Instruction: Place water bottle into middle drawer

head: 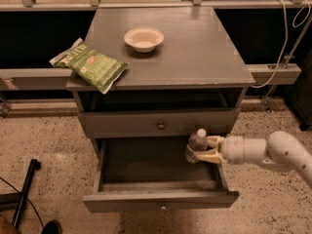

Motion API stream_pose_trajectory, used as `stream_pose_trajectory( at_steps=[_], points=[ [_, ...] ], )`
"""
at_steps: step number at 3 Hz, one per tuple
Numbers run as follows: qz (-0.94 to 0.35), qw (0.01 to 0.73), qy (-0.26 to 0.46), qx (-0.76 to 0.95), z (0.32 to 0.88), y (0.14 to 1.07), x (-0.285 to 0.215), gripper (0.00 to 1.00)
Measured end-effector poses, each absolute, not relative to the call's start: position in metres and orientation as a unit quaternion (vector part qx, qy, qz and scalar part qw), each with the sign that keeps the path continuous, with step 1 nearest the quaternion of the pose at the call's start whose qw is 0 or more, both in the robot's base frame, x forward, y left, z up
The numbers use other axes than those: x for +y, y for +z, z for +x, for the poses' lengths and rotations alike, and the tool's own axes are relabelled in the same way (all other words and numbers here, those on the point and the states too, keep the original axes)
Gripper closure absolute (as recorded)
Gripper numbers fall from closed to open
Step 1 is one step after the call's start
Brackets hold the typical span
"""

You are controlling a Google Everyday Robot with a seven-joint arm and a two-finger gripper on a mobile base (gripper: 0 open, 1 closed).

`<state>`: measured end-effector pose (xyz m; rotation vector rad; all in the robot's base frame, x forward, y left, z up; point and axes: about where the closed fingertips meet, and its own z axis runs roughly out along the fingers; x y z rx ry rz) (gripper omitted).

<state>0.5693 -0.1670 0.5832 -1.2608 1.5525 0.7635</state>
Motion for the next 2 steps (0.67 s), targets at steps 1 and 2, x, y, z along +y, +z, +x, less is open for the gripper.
stream_pose_trajectory(
  at_steps=[1, 2],
  points=[
    [-0.51, 0.461, 0.304, 0.659, 0.561, 0.513, -0.18, 1.0],
    [-0.509, 0.461, 0.297, 0.664, 0.561, 0.475, -0.184, 1.0]
  ],
)
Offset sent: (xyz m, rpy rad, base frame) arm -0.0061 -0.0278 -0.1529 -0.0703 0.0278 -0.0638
